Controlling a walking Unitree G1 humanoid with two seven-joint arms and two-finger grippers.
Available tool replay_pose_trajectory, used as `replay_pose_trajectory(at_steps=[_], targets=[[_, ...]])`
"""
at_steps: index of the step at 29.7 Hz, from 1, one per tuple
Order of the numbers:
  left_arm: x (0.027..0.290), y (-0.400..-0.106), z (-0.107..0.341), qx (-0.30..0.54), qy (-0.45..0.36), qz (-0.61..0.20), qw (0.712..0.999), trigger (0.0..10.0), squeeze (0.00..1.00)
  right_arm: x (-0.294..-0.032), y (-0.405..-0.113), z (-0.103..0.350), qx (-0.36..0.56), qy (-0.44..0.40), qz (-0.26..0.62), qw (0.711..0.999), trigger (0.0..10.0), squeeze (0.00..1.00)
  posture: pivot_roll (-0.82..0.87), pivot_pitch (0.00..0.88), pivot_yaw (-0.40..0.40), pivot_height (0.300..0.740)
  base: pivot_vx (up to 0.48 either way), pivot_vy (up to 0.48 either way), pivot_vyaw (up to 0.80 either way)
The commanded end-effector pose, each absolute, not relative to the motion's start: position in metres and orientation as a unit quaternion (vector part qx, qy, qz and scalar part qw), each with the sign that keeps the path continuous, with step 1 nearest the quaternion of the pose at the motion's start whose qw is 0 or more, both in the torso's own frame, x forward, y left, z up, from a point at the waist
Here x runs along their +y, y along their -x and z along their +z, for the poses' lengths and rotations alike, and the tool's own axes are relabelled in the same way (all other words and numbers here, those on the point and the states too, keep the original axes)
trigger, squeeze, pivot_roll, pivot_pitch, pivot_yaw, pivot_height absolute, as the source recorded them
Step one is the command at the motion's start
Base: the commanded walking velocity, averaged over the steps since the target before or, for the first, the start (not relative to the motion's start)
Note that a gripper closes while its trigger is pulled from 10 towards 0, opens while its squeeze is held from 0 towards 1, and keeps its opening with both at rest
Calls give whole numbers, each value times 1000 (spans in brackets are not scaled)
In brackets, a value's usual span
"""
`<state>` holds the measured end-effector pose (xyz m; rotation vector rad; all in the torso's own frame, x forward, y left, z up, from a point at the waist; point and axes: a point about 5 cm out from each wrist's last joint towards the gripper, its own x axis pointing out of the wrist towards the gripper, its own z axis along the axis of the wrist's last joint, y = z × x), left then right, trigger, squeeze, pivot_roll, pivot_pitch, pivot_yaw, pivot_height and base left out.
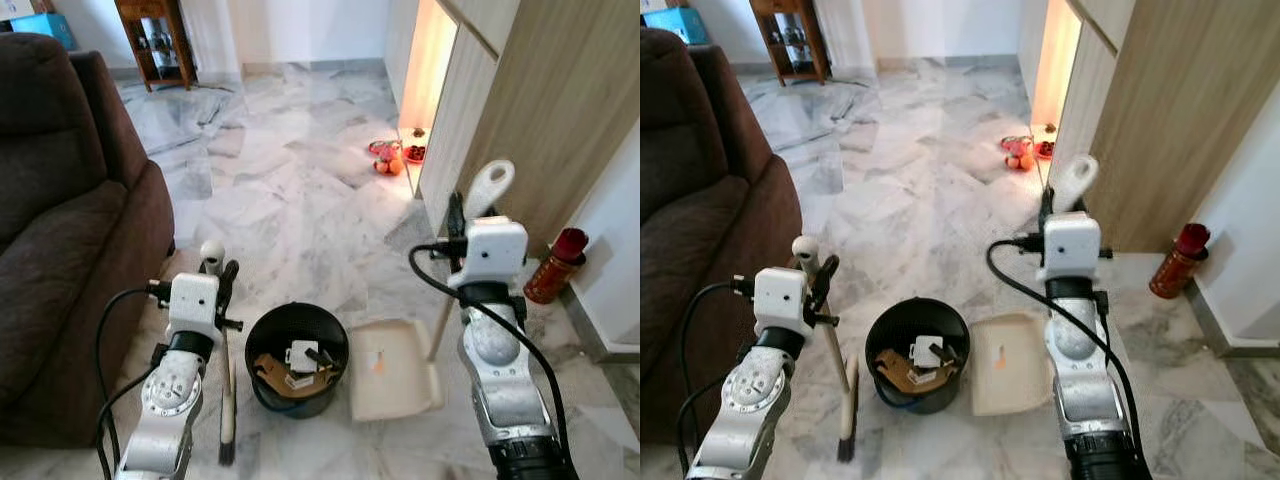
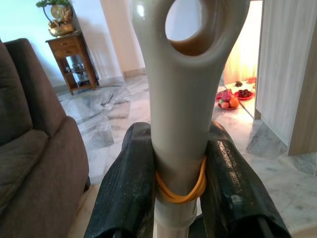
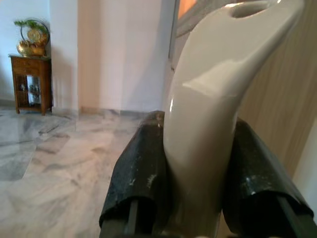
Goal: Sweep floor
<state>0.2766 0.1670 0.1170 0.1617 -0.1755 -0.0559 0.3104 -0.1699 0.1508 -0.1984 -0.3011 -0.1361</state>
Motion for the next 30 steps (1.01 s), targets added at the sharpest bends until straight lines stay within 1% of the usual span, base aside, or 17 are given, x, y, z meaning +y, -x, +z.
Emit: replay_pose_trajectory(at_steps=[1, 12, 16, 30], targets=[[171, -276, 126, -110, -75, -21, 991, 10000, 0, -173, -312, 150, -158, 96, -72, 980, 10000, 0, 128, 68, 48, 740, 0, 0, 0], [173, -272, 120, -104, -68, -20, 992, 10000, 0, -173, -312, 134, -141, 94, -64, 984, 10000, 0, 140, 60, 45, 740, 0, 0, 0], [173, -272, 120, -106, -64, -20, 992, 10000, 0, -173, -313, 128, -131, 77, -65, 986, 10000, 0, 140, 58, 44, 740, 0, 0, 0], [169, -273, 121, -111, -71, -34, 991, 10000, 0, -168, -315, 120, -125, 67, -52, 988, 10000, 0, 138, 29, 50, 740, 0, 0, 0]])
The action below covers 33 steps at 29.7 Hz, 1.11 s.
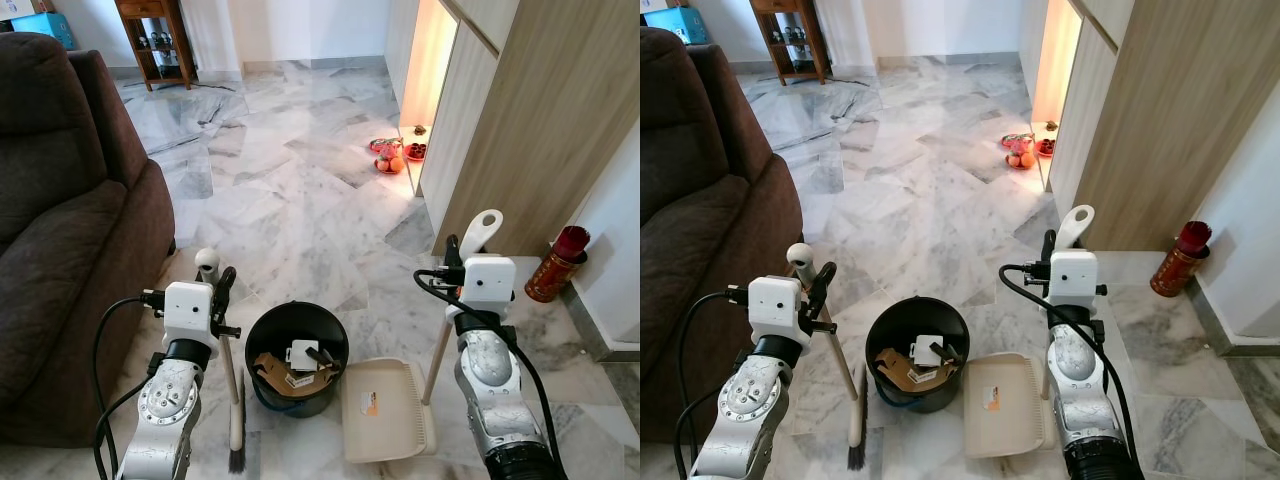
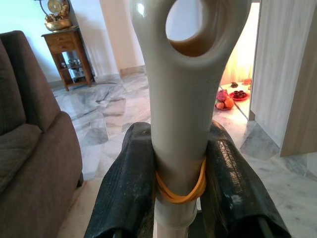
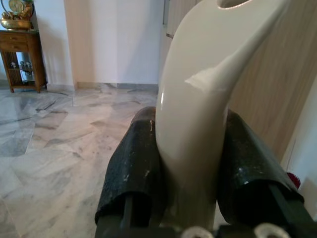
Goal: Sweep floor
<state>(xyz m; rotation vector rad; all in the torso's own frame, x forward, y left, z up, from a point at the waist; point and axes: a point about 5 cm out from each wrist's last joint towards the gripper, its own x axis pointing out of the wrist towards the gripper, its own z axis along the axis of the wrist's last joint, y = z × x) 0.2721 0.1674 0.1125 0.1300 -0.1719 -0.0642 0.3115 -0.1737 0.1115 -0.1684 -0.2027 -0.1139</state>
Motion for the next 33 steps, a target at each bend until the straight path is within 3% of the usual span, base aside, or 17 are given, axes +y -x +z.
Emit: replay_pose_trajectory(at_steps=[1, 7, 33], targets=[[169, -273, 121, -111, -71, -34, 991, 10000, 0, -168, -315, 120, -126, 66, -52, 989, 10000, 0, 137, 29, 51, 740, 0, 0, 0], [167, -273, 121, -112, -72, -36, 990, 10000, 0, -167, -316, 120, -127, 64, -51, 989, 10000, 0, 136, 24, 52, 740, 0, 0, 0], [167, -274, 123, -114, -75, -34, 990, 10000, 0, -163, -318, 117, -120, 63, -39, 990, 10000, 0, 140, 61, 52, 740, -255, 0, 0]])
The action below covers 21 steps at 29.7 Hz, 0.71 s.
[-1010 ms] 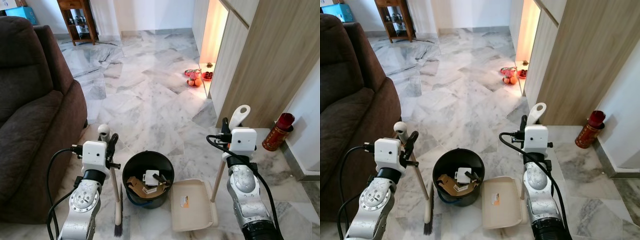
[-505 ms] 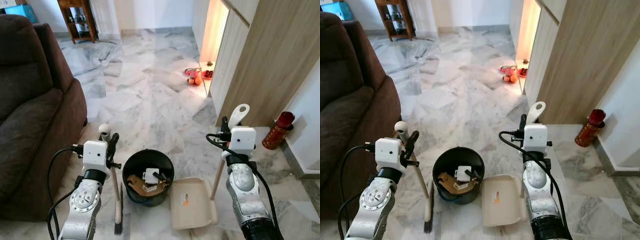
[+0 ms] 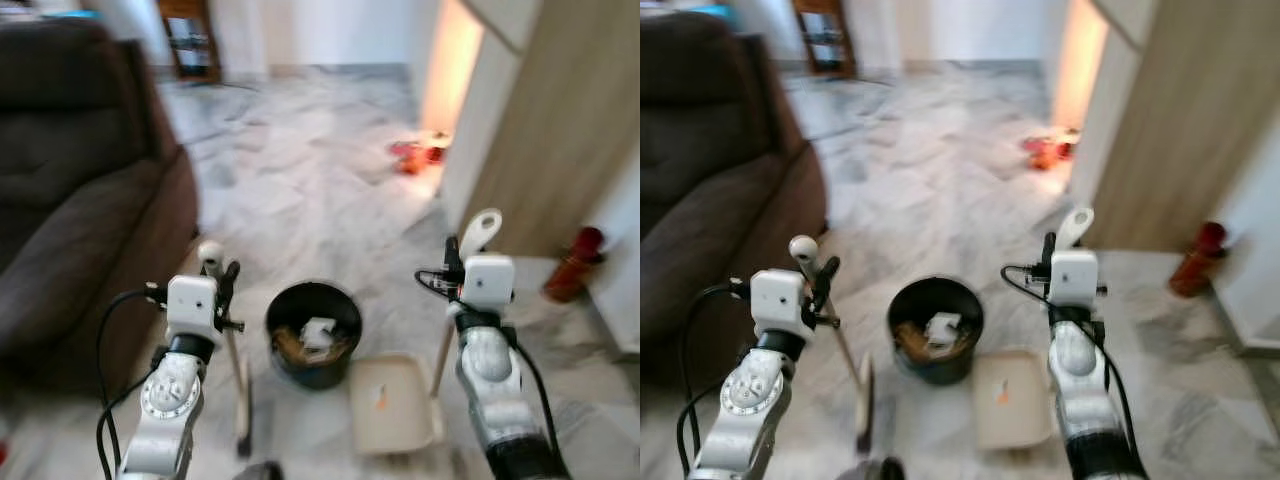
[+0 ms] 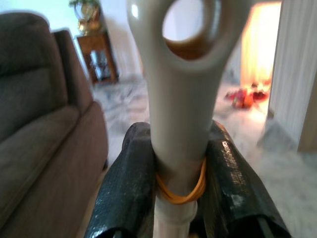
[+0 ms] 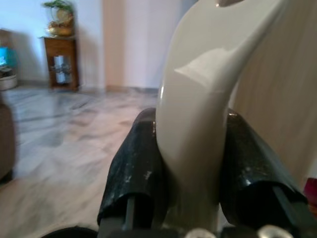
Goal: Sweep floor
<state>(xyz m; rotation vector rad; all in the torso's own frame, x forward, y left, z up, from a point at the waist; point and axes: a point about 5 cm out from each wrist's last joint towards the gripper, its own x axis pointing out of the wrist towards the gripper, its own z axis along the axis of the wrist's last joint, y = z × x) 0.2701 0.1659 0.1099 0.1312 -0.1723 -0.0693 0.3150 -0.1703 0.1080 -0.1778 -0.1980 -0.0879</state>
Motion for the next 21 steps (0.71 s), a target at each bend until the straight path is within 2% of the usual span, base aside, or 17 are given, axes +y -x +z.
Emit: replay_pose_trajectory(at_steps=[1, 10, 19, 21], targets=[[167, -274, 123, -114, -76, -34, 990, 10000, 0, -163, -318, 117, -120, 63, -39, 990, 10000, 0, 140, 61, 52, 740, -259, 0, 0], [167, -275, 123, -115, -75, -33, 990, 10000, 0, -163, -319, 116, -118, 62, -38, 990, 10000, 0, 138, 60, 51, 740, -260, 0, 0], [167, -276, 123, -112, -77, -33, 990, 10000, 0, -164, -320, 114, -110, 55, -39, 992, 10000, 0, 139, 60, 49, 740, 0, 0, 0], [167, -276, 122, -111, -76, -34, 990, 10000, 0, -164, -320, 113, -107, 53, -40, 992, 10000, 0, 139, 60, 49, 740, 0, 0, -678]])
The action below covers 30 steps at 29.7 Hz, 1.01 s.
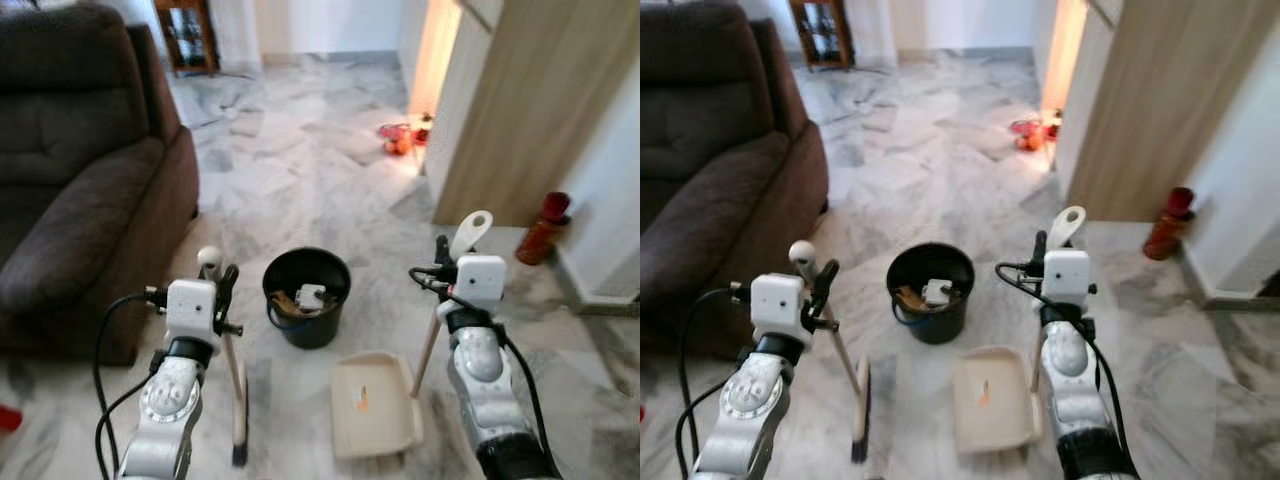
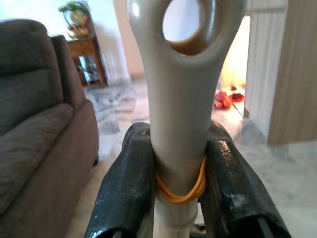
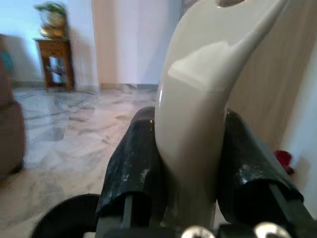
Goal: Sweep floor
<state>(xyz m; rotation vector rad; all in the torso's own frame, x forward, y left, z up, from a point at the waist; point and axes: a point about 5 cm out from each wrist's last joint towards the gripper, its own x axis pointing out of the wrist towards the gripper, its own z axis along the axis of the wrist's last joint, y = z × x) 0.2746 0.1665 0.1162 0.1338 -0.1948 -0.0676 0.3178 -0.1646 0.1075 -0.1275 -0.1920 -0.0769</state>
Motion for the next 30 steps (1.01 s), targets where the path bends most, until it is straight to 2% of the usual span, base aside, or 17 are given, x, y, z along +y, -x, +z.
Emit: replay_pose_trajectory(at_steps=[1, 26, 30], targets=[[167, -276, 122, -111, -76, -34, 990, 10000, 0, -164, -320, 113, -106, 52, -40, 992, 10000, 0, 139, 60, 49, 740, 0, 0, -800], [164, -277, 121, -107, -82, -41, 990, 10000, 0, -164, -321, 110, -97, 53, -40, 993, 10000, 0, 130, 39, 45, 740, 0, 0, -800], [164, -278, 121, -106, -87, -39, 990, 10000, 0, -163, -321, 109, -96, 53, -39, 993, 10000, 0, 125, 34, 46, 740, 0, -382, -800]])
